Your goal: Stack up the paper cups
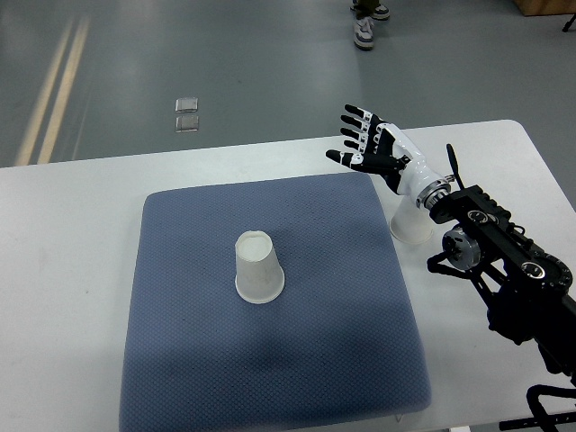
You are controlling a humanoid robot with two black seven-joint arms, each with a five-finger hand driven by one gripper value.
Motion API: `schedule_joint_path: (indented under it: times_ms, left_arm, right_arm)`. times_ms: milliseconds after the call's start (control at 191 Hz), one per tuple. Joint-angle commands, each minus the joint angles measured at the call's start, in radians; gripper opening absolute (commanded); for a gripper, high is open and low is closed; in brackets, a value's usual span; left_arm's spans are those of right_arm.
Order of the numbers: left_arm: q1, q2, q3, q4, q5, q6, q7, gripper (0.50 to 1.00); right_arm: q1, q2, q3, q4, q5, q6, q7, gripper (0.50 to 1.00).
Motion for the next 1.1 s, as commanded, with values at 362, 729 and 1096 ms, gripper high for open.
schedule_joint_path:
  times_ms: [362, 729, 1096]
  left_arm:
    - [0.000, 0.000, 0.000, 0.001, 0.000, 0.000, 0.000, 1.000]
    - [0.000, 0.000, 0.000, 0.001, 0.000, -0.001, 0.000, 1.000]
    - [0.000, 0.000, 0.000, 0.001, 0.000, 0.000, 0.000, 1.000]
  right_arm:
    - [-0.002, 0.010, 0.003, 0.000, 0.009, 0.009, 0.028, 0.926]
    - [0.001, -0.015, 0.004, 0.000, 0.009, 0.055, 0.028, 0.928]
    - [0.049, -0.123, -0.002, 0.020, 0.003, 0.141, 0.029, 0.924]
